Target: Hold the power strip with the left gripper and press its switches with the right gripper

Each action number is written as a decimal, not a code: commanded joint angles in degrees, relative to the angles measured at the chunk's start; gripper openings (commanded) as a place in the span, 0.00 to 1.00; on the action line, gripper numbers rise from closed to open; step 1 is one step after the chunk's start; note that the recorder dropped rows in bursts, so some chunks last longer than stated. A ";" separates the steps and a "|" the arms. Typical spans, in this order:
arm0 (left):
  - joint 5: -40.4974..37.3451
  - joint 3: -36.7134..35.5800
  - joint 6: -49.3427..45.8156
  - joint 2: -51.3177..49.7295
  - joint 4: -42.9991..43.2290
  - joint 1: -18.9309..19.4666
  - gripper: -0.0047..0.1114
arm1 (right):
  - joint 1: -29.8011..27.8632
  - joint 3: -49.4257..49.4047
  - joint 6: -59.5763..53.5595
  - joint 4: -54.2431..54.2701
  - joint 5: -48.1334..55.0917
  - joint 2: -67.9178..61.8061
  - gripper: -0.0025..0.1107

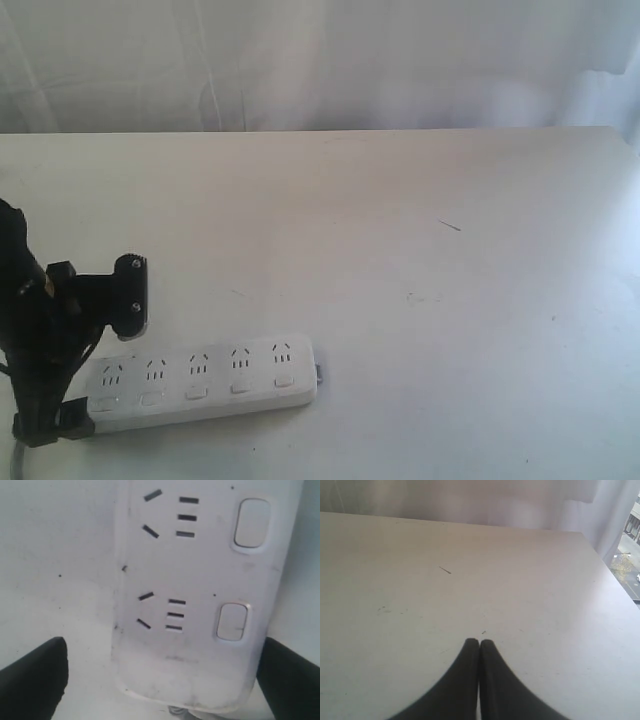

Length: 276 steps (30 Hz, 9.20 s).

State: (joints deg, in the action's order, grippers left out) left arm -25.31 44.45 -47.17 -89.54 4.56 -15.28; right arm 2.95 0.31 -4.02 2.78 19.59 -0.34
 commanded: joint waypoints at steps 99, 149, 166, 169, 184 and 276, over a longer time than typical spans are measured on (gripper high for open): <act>8.59 -0.46 -27.82 -9.93 -17.98 -14.69 0.04 | -0.15 -0.31 -0.30 0.12 -0.41 0.34 0.02; 11.16 -0.46 -26.52 -9.93 -27.68 -15.10 0.04 | -0.03 -0.31 60.15 -10.57 -43.55 0.34 0.02; 11.69 -0.36 -26.05 -9.93 -29.77 -15.10 0.04 | -0.03 19.85 87.85 -84.10 -77.74 -23.77 0.02; 12.49 -0.36 -26.06 -9.93 -29.77 -15.10 0.04 | -0.03 22.78 90.87 -91.43 -79.60 -29.89 0.02; 14.09 -0.36 -26.06 -9.93 -29.99 -15.10 0.04 | 19.41 26.34 105.03 -102.65 -69.52 -54.60 0.02; 2.92 -0.36 -24.43 -9.83 -17.73 -15.10 0.04 | 50.03 31.21 109.61 -98.34 -17.66 -92.56 0.02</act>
State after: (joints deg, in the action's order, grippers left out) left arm -18.03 45.86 -69.00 -97.58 -18.43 -30.11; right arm 53.23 33.38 106.26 -95.24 1.83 -93.35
